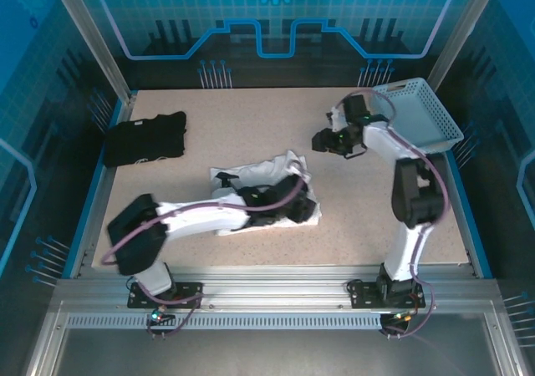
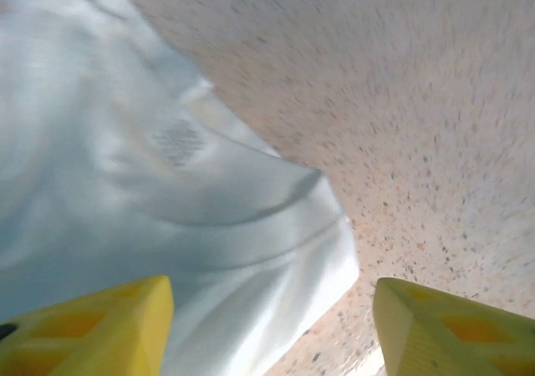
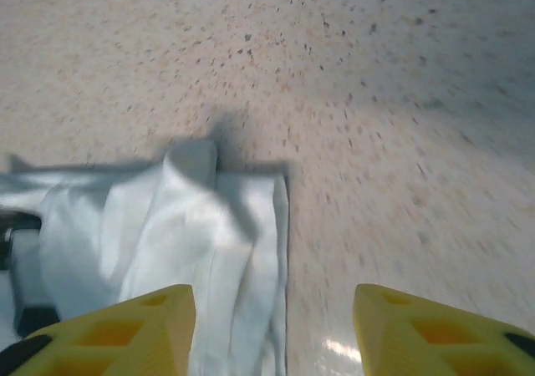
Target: Fold the inside-out t-shirt
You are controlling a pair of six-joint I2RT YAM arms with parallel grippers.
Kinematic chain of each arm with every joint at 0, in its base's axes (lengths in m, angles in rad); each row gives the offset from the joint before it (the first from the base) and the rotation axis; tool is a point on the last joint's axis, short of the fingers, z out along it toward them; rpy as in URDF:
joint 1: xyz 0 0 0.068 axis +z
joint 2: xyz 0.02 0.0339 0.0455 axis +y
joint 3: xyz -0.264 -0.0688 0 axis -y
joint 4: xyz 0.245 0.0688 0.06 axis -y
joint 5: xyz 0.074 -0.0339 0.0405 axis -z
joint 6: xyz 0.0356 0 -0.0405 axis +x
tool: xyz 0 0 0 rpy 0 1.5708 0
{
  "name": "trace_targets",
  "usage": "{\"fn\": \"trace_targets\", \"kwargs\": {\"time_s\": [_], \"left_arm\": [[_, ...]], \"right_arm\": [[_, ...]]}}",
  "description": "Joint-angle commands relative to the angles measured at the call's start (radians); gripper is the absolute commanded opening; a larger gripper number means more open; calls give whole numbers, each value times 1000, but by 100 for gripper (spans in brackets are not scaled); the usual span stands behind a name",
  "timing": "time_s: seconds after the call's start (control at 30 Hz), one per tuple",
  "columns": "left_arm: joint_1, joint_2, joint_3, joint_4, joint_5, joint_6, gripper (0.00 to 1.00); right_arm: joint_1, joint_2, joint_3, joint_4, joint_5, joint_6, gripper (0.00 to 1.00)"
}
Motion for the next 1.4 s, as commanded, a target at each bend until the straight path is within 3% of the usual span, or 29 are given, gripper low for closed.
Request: {"fn": "trace_targets", "kwargs": {"time_s": [0.0,0.17,0.3,0.4,0.67,0.77,0.9,1.0,1.1,1.17,1.3,1.37], "left_arm": [[196,-114,-130,0,148,-87,68],[500,-98,-186,18,358,-140,68],[635,20,-143,34,431,-136,69],[693,104,-107,17,460,-118,69],[691,48,-278,-10,487,-91,69],[586,-59,-388,-7,484,-128,69],[347,-195,-460,46,515,-228,70],[282,-251,-442,116,609,-251,70],[308,-332,-406,111,548,-177,73],[389,-343,-384,109,518,-164,76],[604,-223,-292,55,499,-181,76],[654,-143,-230,31,472,-137,76]], "right_arm": [[27,-181,-184,26,-32,25,60],[178,-364,-433,61,-10,99,62],[334,-388,-561,149,-9,212,62],[382,-333,-593,214,-18,254,62],[312,-116,-405,127,110,152,62],[276,-15,-270,113,118,103,61],[273,114,-31,68,80,36,61],[271,128,68,13,96,-29,62],[244,74,52,-14,150,-75,64],[213,37,7,-1,147,-70,65],[178,19,-39,33,128,-49,70],[171,48,-13,25,150,-38,78]]}}
